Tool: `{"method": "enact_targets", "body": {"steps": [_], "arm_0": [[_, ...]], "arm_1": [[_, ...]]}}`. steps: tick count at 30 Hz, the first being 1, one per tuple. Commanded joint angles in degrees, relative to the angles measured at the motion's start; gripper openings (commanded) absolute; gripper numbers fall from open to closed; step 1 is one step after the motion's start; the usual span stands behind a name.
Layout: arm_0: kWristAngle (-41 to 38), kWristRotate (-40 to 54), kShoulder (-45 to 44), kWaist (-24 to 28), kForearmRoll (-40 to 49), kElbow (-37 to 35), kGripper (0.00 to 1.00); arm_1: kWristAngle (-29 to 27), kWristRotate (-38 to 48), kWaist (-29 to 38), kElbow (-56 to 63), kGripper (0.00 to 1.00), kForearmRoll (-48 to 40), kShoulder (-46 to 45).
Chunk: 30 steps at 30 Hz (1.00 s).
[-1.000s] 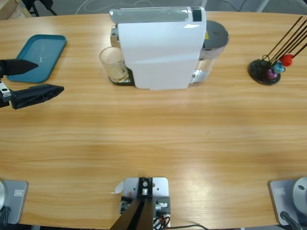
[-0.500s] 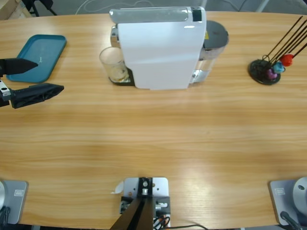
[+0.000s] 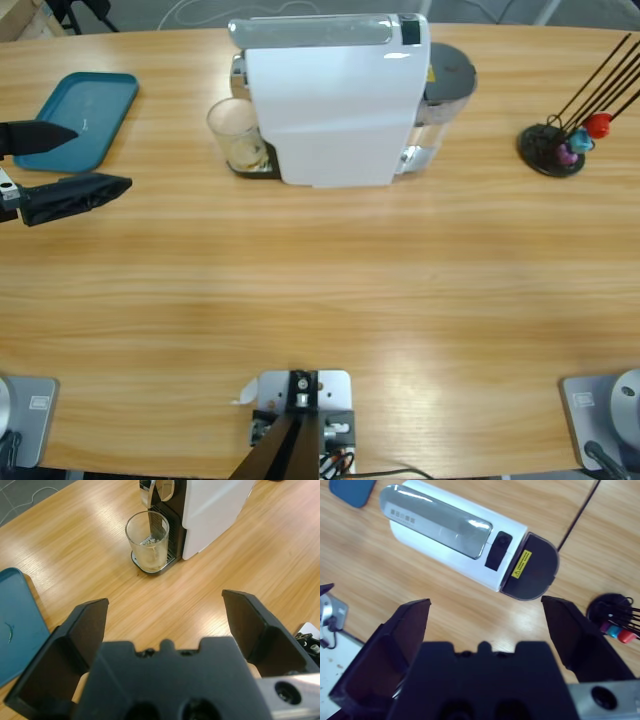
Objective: Pour coffee
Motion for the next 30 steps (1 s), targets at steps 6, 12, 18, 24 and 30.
{"method": "enact_targets", "body": {"steps": [6, 12, 18, 24, 30], "arm_0": [[-0.4, -0.6, -3.1, 0.3, -0.2, 0.6, 1.000], [-1.2, -0.9, -3.8, 2.7, -0.2, 0.0, 1.000], [-7.5, -0.7, -4.1, 2.7, -0.1, 0.0, 1.000], [-9.6, -0.3, -3.9, 2.7, 0.4, -0.3, 1.000], [-11.9, 1.3, -1.5, 2.7, 3.7, -0.8, 1.000]], "arm_1": [[-9.0, 1.4, 9.2, 31.2, 1.000, -8.7, -20.7], [-7.3, -1.5, 9.3, 69.9, 1.000, -42.0, -44.9], [-7.0, -7.7, 9.3, 87.7, 1.000, -55.9, -49.6], [-6.7, -10.2, 8.4, 94.0, 1.000, -63.1, -49.5], [-5.1, -9.7, 8.2, 94.3, 1.000, -64.4, -50.1]]}}
